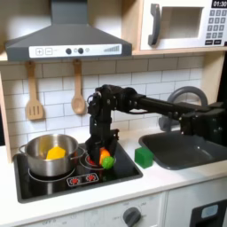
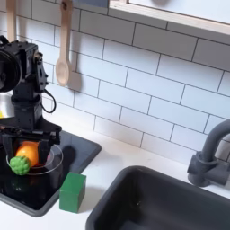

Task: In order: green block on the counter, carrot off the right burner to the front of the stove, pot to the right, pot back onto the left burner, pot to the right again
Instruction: 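Move the carrot off the right burner to the front of the stove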

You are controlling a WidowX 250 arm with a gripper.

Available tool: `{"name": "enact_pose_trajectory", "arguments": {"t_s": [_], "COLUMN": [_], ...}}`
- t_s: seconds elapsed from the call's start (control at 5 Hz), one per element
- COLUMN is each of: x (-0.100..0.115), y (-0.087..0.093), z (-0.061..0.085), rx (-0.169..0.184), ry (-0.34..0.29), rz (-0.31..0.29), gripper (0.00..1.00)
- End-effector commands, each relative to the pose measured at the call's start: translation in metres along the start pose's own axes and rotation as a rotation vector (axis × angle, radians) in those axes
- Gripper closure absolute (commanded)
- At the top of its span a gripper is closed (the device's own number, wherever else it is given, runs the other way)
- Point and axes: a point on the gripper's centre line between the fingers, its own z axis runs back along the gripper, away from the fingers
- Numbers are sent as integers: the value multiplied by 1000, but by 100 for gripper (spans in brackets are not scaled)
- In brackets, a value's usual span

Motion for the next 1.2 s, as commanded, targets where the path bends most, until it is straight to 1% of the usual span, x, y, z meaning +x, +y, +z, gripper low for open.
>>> {"name": "enact_pose_trajectory", "arguments": {"t_s": [0.0,0.2,0.4,0.6,0.8,1.0], "x": [-3,-9,-14,-19,-29,-39], "y": [-2,-10,-15,-14,-16,-27], "z": [7,12,20,33,29,28], "rx": [-21,-65,-74,-79,-65,-73], "ry": [14,25,10,-32,-19,-17], "rz": [-15,-39,-59,-86,-102,-126], "gripper": [100,100,100,100,100,100]}}
